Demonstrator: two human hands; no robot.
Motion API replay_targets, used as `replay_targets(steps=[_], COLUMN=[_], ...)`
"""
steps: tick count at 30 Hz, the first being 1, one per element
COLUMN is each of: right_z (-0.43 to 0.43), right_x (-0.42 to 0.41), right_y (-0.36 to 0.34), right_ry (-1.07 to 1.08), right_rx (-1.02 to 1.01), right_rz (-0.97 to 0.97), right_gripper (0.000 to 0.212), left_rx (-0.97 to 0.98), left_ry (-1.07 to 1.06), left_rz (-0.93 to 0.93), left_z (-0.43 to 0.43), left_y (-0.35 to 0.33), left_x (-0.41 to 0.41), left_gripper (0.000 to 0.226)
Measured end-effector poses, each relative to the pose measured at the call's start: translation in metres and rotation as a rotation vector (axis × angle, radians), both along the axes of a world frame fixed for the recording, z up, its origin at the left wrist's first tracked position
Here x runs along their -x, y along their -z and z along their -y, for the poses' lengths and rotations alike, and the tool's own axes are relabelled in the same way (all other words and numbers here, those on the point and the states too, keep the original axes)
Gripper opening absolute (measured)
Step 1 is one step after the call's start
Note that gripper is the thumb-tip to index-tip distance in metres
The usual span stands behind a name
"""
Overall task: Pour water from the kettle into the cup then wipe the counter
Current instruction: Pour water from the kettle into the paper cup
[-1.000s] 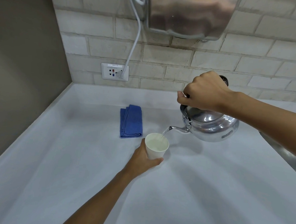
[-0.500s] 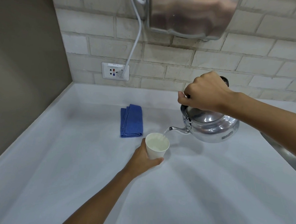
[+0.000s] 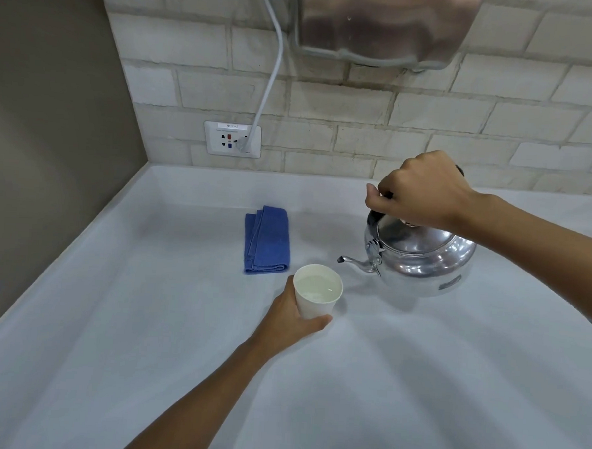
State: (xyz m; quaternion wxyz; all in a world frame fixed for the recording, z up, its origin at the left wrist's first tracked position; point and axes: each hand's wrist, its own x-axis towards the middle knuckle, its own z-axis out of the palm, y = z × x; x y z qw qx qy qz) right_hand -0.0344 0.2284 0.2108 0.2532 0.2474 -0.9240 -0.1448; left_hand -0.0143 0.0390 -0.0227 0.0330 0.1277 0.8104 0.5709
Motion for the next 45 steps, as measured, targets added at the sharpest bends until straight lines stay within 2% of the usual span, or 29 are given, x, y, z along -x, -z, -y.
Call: replay_targets(steps=[4,7,12,20,28,45], right_z=[-0.017,-0.033,-0.048,-0.049,-0.042,-0.037], right_x=[0.012,0.027,0.062,0.114,0.144,0.168], right_y=[0.010,0.017,0.025,0.042,0.057,0.069], right_ry=[0.042,0.095,0.220,0.340,0.389,0.445], right_rx=[0.104,0.228,0.442,0.632,0.681,0.647], right_rz=[-0.021,0.000,0.085,0.194,0.233,0.255], right_gripper=[0.048,0.054,0.051,0.050,0.047,0.046], left_rx=[0.004,0.016,0.036,0.047,0.038,0.077], left_ry=[-0.005,-0.012,-0.014,-0.024,-0.018,-0.022], left_rz=[0.003,0.011,0.019,0.020,0.023,0.049], left_z=[-0.001,-0.001,0.000,-0.001,-0.002,-0.001], left_y=[0.001,0.001,0.002,0.003,0.002,0.004], left_x=[0.000,0.001,0.001,0.001,0.000,0.002], left_gripper=[0.076,0.075,0.071,0.069,0.069,0.071])
